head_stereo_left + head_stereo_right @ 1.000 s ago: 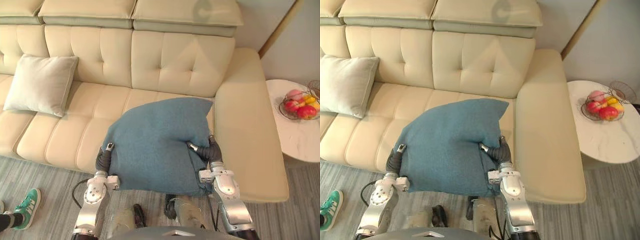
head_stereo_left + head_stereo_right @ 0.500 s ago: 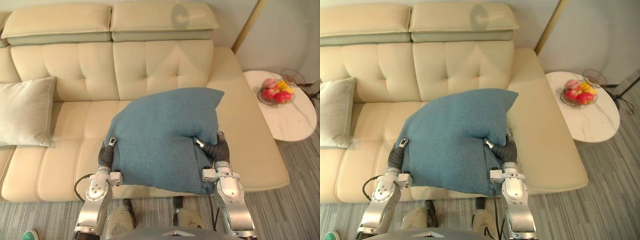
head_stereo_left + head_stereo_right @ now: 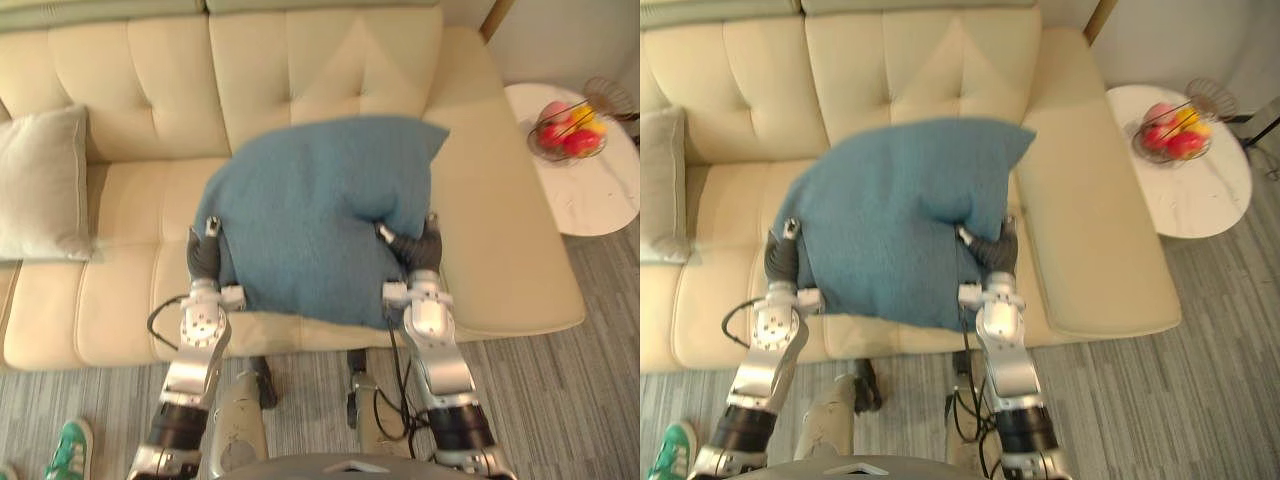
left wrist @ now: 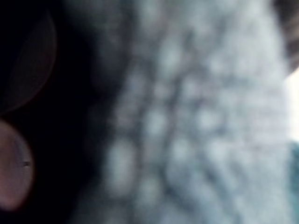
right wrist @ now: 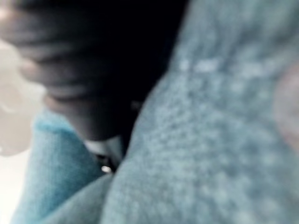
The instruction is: Pick up cushions and gather them together orderly.
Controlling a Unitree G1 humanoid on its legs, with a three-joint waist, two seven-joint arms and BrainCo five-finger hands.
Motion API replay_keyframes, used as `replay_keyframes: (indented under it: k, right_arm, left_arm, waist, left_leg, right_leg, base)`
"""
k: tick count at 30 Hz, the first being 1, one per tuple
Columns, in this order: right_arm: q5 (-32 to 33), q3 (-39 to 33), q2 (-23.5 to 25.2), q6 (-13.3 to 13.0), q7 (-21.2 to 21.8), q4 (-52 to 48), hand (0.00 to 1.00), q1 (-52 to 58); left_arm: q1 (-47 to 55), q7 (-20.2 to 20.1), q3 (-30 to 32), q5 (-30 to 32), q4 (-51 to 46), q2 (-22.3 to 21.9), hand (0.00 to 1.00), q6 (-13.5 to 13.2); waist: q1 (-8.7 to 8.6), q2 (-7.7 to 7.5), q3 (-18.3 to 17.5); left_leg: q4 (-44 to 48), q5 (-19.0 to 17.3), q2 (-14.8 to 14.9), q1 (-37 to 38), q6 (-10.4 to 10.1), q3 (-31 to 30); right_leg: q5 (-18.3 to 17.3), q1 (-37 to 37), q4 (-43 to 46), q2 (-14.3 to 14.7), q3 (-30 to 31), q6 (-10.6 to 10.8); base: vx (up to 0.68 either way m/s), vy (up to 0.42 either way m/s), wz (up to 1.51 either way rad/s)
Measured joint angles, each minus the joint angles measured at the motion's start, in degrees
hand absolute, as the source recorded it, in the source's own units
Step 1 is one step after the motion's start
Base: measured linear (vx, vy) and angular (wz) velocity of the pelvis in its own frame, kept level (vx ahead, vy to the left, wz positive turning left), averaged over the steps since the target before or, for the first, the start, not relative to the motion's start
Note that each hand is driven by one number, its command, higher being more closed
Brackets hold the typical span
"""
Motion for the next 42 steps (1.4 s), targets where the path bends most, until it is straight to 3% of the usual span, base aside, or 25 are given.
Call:
replay_keyframes:
  k: [2, 5, 11, 18, 19, 23, 28, 30, 36, 40, 42]
  right_arm:
    - [-1.5, -0.6, 0.0, 0.0, -5.8, 4.3, 1.00, -11.5]
    - [-3.3, -2.5, 1.3, 0.1, -9.9, 6.5, 1.00, -19.9]
    - [-4.6, -9.1, 1.6, 2.0, -14.3, 11.5, 1.00, -38.1]
    - [-2.8, -13.6, -5.2, 5.9, -17.2, 20.9, 1.00, -57.3]
    - [-2.2, -13.7, -6.9, 6.5, -17.2, 22.4, 0.00, -60.6]
    - [-0.2, -14.1, -10.6, 6.6, -18.0, 24.2, 0.00, -66.4]
    - [2.8, -12.3, -15.2, 8.5, -18.2, 32.5, 0.00, -70.5]
    - [6.0, -10.8, -17.8, 8.9, -16.8, 35.7, 0.00, -70.3]
    - [6.2, -5.5, -20.6, 10.0, -11.6, 37.6, 0.00, -66.0]
    - [6.5, -5.5, -20.7, 9.9, -10.0, 37.1, 0.00, -62.7]
    - [7.4, -5.9, -20.7, 9.9, -9.7, 35.9, 0.00, -60.6]
  left_arm:
    - [-9.9, 4.9, 0.9, 1.3, 0.0, 1.7, 1.00, 0.0]
    - [-18.7, 8.0, 1.8, 1.3, 1.3, 3.6, 1.00, 0.0]
    - [-40.2, 9.3, 3.6, 1.2, 9.5, 7.9, 1.00, 0.0]
    - [-59.5, 9.2, 4.9, 0.9, 20.7, 8.6, 1.00, 1.0]
    - [-62.1, 9.2, 5.4, 0.1, 22.3, 8.9, 0.00, 1.3]
    - [-65.9, 9.3, 6.2, -0.1, 24.1, 10.2, 0.00, 1.5]
    - [-66.0, 9.1, 7.1, -2.1, 29.2, 10.7, 0.00, 2.2]
    - [-64.7, 8.0, 7.2, -2.4, 30.9, 11.1, 0.00, 2.8]
    - [-56.0, 5.8, 10.2, -2.3, 30.3, 14.3, 0.00, 2.8]
    - [-50.5, 5.1, 11.4, -2.8, 28.8, 14.7, 0.00, 2.7]
    - [-47.9, 4.7, 11.8, -2.9, 28.6, 14.6, 0.00, 2.7]
  waist:
    - [0.17, 0.39, 2.6]
    - [0.82, 0.58, 3.2]
    - [0.84, 0.88, 5.6]
    - [0.28, 1.66, 7.6]
    - [0.25, 1.66, 7.9]
    - [0.42, 1.96, 9.1]
    - [0.43, 2.17, 10.3]
    - [0.22, 2.21, 11.1]
    - [-0.37, 2.19, 12.4]
    - [-1.04, 2.16, 13.3]
    - [-1.30, 2.14, 13.3]
  left_leg:
    - [-1.4, 2.5, -1.4, -3.6, 0.0, -1.3]
    - [-4.4, 5.5, -2.8, -6.2, 0.0, -1.7]
    - [-11.8, 12.5, -3.9, -10.6, -0.1, -2.8]
    - [-20.9, 19.6, -3.7, -13.6, -1.8, -5.8]
    - [-23.7, 21.6, -3.8, -13.6, -2.8, -6.0]
    - [-30.7, 26.1, -3.7, -13.8, -4.4, -7.6]
    - [-31.4, 27.5, -3.8, -16.4, -5.1, -8.4]
    - [-31.4, 27.6, -3.8, -16.5, -5.1, -8.9]
    - [-31.4, 28.2, -3.8, -16.6, -5.9, -8.4]
    - [-31.4, 24.8, -3.2, -16.5, -7.8, -5.1]
    - [-31.4, 25.5, -3.1, -16.2, -7.7, -3.9]
  right_leg:
    - [-0.4, -4.3, 2.4, -1.1, -1.0, -0.2]
    - [-0.5, -8.5, 4.0, -1.9, -1.4, -0.4]
    - [0.2, -15.7, 5.2, -2.1, -2.8, -1.0]
    - [-0.1, -21.8, 7.3, -1.5, -6.3, -2.6]
    - [-0.6, -23.2, 8.2, -1.4, -6.9, -3.1]
    - [-3.1, -27.5, 12.4, -1.2, -8.7, -4.3]
    - [-5.2, -31.7, 16.9, -1.9, -9.5, -4.9]
    - [-6.2, -32.0, 18.1, -2.2, -10.1, -5.1]
    - [-7.3, -33.5, 20.4, -2.4, -9.6, -5.7]
    - [-7.8, -34.1, 21.0, -2.4, -8.7, -5.5]
    - [-7.7, -34.1, 21.2, -2.4, -8.3, -5.4]
  base:
    - [-0.16, -0.026, 0.41]
    - [-0.08, -0.033, 0.26]
    - [-0.04, -0.061, 0.21]
    - [-0.01, -0.061, 0.19]
    - [0.01, -0.030, 0.13]
    - [0.02, -0.042, 0.20]
    - [0.03, -0.062, 0.17]
    - [0.03, -0.082, 0.17]
    - [-0.01, -0.096, 0.01]
    - [-0.05, -0.090, 0.01]
    - [-0.03, -0.072, -0.04]
